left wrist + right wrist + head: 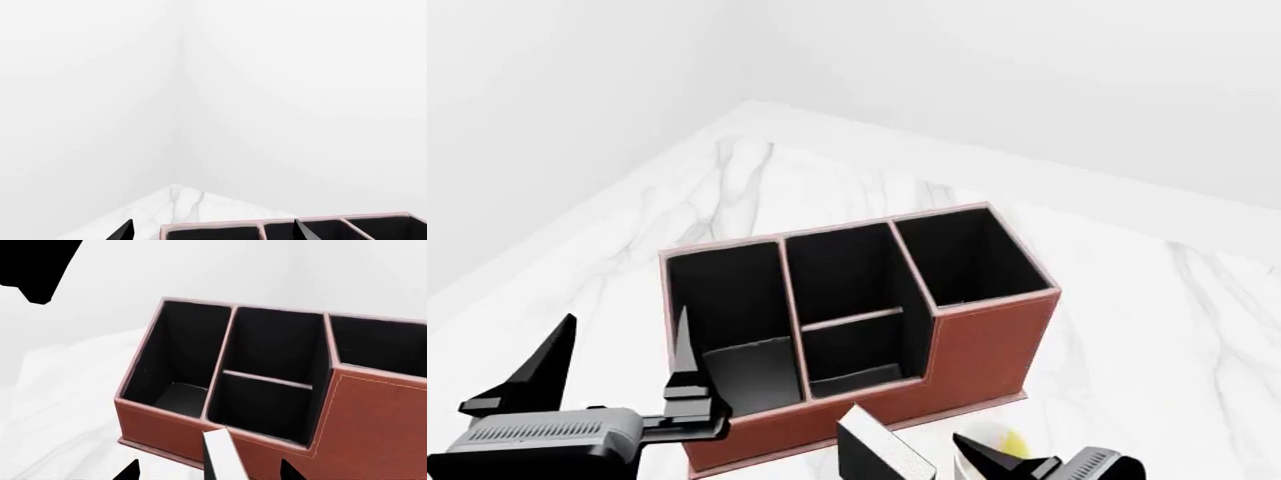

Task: Pick up the book and place it in the right compartment of the caddy.

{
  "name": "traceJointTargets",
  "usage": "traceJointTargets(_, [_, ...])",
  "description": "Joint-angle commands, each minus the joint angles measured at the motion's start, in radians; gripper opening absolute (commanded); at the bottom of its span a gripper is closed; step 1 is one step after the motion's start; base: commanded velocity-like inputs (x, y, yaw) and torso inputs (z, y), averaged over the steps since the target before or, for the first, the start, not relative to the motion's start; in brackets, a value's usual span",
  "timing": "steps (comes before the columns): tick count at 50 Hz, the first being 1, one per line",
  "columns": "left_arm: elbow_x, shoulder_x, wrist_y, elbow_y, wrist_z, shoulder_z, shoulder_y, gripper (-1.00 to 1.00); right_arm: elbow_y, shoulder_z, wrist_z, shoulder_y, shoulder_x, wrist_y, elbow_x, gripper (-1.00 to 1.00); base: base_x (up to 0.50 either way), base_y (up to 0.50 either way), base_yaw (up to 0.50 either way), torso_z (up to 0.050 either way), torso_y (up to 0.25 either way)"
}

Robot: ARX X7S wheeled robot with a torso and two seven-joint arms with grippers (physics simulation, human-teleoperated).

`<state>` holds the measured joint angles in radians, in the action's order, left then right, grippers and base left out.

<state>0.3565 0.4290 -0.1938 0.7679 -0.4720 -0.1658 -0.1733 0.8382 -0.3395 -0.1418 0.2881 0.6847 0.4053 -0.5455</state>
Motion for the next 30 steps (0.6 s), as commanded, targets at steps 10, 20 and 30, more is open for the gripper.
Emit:
traceJointTargets(10, [0.000,0.003,0.003,-0.002,-0.005,-0.006,0.001,1.00,-0.031,-0.013,0.005,0.010,-0.003,-0.023,0.015,1.00,0.00,0.00,0.00,0.000,0.000])
traceJointTargets(20, [-0.001,0.005,0.006,-0.007,-0.006,-0.009,0.002,1.00,-0.054,-0.022,0.013,0.010,-0.010,-0.037,0.021,1.00,0.00,0.00,0.00,0.000,0.000])
traceJointTargets(30, [0.001,0.006,0.004,-0.009,-0.009,-0.012,0.005,1.00,-0.065,-0.020,0.011,0.008,-0.008,-0.040,0.019,1.00,0.00,0.00,0.00,0.000,0.000])
